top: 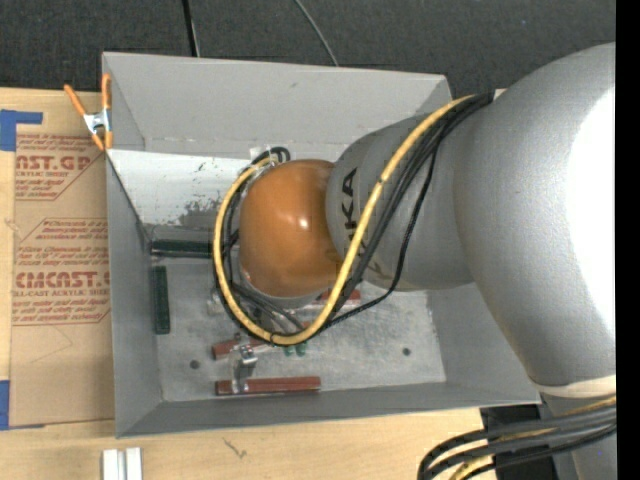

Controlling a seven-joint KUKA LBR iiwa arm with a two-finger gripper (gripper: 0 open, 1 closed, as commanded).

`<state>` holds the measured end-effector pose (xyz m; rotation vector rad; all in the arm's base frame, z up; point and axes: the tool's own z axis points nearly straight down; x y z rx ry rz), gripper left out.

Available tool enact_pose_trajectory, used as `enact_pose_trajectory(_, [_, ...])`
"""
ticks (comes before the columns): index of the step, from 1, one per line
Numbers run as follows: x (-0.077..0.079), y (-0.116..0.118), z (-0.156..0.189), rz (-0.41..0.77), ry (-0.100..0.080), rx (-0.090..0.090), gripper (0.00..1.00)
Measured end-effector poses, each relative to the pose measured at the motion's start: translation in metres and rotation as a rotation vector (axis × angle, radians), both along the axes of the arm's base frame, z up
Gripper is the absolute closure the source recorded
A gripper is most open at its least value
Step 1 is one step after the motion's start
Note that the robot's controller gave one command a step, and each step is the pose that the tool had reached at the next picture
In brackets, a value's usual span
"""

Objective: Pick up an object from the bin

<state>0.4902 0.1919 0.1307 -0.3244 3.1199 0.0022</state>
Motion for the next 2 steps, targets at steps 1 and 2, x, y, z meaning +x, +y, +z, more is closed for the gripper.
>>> enact_pose_trajectory(1, [0.0115,-0.0628,-0.0503,0.021,-0.006,0.002,1.0])
enact_pose_trajectory(2, [0.0115,-0.0628,-0.0503,0.021,-0.006,0.002,1.0])
